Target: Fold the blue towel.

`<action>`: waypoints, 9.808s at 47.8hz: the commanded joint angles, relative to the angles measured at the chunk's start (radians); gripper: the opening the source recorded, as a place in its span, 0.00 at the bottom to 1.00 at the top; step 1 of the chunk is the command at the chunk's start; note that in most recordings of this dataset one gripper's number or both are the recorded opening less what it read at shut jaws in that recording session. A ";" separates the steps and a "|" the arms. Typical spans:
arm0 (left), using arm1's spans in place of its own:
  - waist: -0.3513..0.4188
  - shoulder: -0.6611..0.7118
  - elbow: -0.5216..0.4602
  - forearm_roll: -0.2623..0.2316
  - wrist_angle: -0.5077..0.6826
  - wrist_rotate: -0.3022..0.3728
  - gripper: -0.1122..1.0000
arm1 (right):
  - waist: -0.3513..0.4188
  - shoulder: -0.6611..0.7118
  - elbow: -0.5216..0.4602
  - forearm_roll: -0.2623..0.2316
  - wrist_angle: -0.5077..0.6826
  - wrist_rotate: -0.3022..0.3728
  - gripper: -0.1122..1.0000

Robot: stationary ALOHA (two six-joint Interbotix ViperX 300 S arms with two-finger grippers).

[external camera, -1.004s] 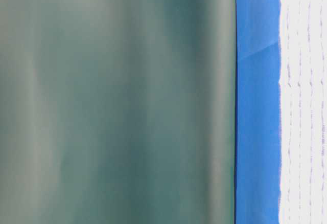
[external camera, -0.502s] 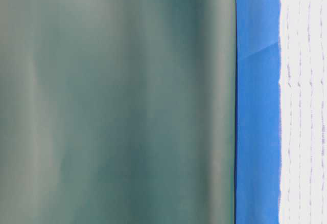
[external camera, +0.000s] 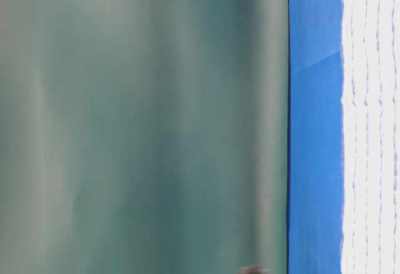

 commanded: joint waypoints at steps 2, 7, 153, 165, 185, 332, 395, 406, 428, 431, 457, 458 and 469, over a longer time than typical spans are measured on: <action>0.034 0.081 -0.015 -0.003 -0.060 0.000 0.74 | -0.017 0.098 -0.006 0.012 -0.077 0.000 0.74; 0.057 0.166 -0.017 -0.005 -0.110 0.000 0.72 | -0.026 0.179 -0.006 0.029 -0.135 0.000 0.73; -0.634 0.117 -0.066 -0.006 0.055 -0.273 0.13 | 0.630 0.021 0.066 0.281 -0.054 0.175 0.15; -0.652 0.130 -0.072 -0.006 0.060 -0.272 0.13 | 0.664 0.075 0.041 0.291 -0.052 0.175 0.15; -0.626 0.141 -0.067 -0.008 0.101 -0.273 0.13 | 0.667 0.135 0.003 0.291 -0.028 0.175 0.15; -0.449 0.012 -0.170 -0.008 0.385 -0.230 0.12 | 0.390 -0.038 -0.034 0.276 0.137 -0.028 0.11; -0.557 0.574 -0.882 -0.006 0.202 -0.253 0.12 | -0.035 0.103 -0.365 0.178 0.221 -0.305 0.11; -0.552 0.609 -0.911 -0.006 0.202 -0.245 0.12 | -0.044 0.078 -0.344 0.173 0.241 -0.313 0.11; -0.581 0.577 -0.730 -0.038 0.043 -0.350 0.12 | -0.044 0.341 -0.537 0.144 0.244 -0.336 0.11; -0.586 0.574 -0.704 -0.044 0.009 -0.376 0.12 | -0.048 0.391 -0.578 0.140 0.244 -0.337 0.11; -0.601 0.532 -0.568 -0.055 -0.038 -0.497 0.12 | -0.048 0.560 -0.742 0.127 0.262 -0.341 0.11; -0.601 0.531 -0.565 -0.054 -0.038 -0.499 0.12 | -0.048 0.560 -0.744 0.127 0.262 -0.341 0.11; -0.595 0.531 -0.560 -0.055 -0.014 -0.500 0.12 | -0.048 0.580 -0.744 0.127 0.265 -0.341 0.11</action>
